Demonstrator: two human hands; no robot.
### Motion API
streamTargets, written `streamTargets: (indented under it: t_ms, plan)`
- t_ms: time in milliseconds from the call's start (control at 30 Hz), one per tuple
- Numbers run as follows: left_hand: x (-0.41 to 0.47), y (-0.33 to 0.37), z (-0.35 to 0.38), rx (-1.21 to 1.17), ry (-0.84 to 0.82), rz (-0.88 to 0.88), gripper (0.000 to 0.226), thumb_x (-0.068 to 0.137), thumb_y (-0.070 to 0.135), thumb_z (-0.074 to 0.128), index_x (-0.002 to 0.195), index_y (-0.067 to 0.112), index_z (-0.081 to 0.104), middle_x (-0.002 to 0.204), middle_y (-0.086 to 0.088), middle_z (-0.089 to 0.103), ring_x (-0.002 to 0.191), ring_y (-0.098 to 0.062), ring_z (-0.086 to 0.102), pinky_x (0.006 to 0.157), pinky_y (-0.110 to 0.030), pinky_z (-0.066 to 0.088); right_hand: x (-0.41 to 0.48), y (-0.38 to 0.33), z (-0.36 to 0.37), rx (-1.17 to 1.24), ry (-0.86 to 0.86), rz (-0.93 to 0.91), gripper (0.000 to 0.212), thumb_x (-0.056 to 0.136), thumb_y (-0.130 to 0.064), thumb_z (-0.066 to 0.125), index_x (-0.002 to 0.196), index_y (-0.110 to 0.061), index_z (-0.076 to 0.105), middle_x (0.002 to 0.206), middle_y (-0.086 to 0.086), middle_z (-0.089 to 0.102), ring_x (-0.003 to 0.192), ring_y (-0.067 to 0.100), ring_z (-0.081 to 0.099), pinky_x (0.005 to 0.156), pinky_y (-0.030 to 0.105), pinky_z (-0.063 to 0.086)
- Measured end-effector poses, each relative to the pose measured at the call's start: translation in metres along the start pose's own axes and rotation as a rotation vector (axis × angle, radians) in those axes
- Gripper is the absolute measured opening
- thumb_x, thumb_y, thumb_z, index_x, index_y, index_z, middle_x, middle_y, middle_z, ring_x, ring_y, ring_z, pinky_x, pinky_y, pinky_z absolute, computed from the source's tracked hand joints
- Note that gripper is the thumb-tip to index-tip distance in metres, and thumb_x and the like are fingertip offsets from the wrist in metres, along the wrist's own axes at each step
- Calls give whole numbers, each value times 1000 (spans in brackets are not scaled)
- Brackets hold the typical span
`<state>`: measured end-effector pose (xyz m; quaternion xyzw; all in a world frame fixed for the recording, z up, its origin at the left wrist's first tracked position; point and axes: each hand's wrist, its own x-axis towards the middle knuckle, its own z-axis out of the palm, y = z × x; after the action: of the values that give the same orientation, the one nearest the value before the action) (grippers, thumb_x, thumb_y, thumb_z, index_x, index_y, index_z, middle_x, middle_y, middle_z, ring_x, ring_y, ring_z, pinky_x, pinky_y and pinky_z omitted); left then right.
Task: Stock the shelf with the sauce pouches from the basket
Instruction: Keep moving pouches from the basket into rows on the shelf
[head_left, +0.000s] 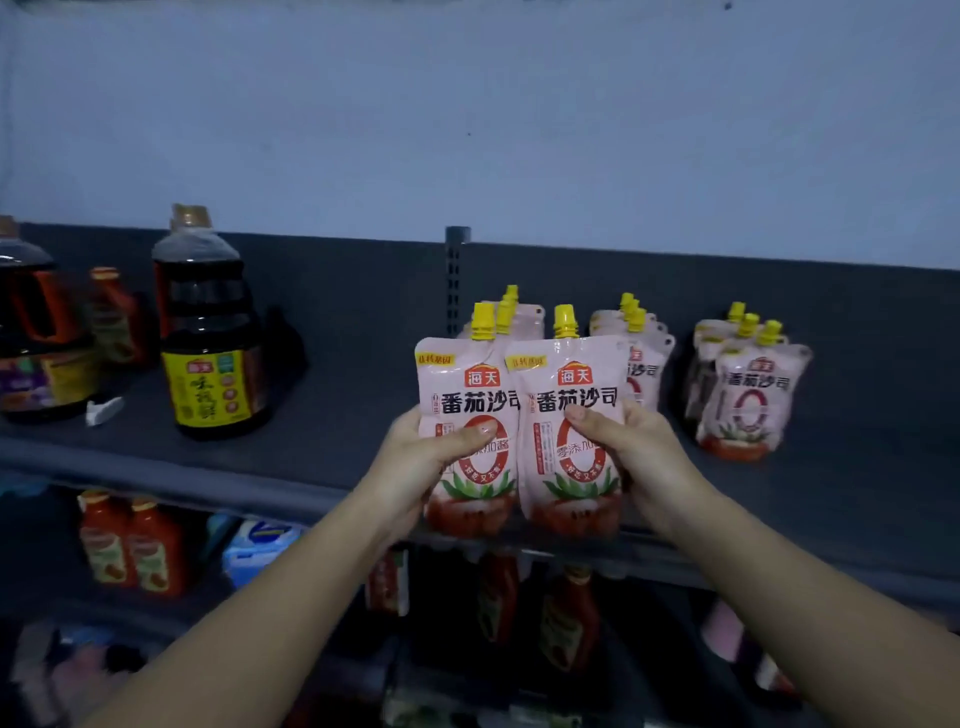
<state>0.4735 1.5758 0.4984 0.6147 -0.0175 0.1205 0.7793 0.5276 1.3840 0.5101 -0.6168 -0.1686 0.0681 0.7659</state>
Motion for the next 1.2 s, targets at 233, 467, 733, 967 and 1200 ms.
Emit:
streamTargets:
  t_ms: [233,467,733,967,1200]
  plan:
    - [53,-40,108,15,-53,-36,24,75,-1,70,92,16,68,90,-3,76,84,-19,72,77,-33,57,4,-25,-117,-20,105,-35,25,75,-4,67,100,-5,66,91,11,75,79,24,73,61,29,58]
    - [87,-68,154,19,-83,-116,25,76,0,68,98,10,69,93,-8,76,85,-22,73,71,-32,55,17,-27,-199,-9,224,-19,22,76,-3,67,98,-2,65,92,16,74,74,27,72,57,31,57]
    - [106,-81,157,-3,-93,-160,23,76,-6,64,91,10,71,88,-6,76,81,-17,73,69,-27,55,28,-15,-231,-75,257,-25,21,73,-6,69,94,-6,67,90,12,75,82,28,72,68,35,56]
    - [115,-77,144,181,-236,-178,31,75,-8,66,96,14,69,93,0,76,87,-12,72,66,-18,56,33,-7,-238,-126,189,-13,43,62,-23,75,101,-9,66,96,8,75,90,24,72,72,36,59]
    - [118,-77,122,680,-321,-105,52,62,3,82,100,32,61,94,17,71,93,1,66,77,-17,54,23,-1,-257,-406,104,78,36,72,4,72,104,-12,64,99,4,74,92,20,71,81,32,57]
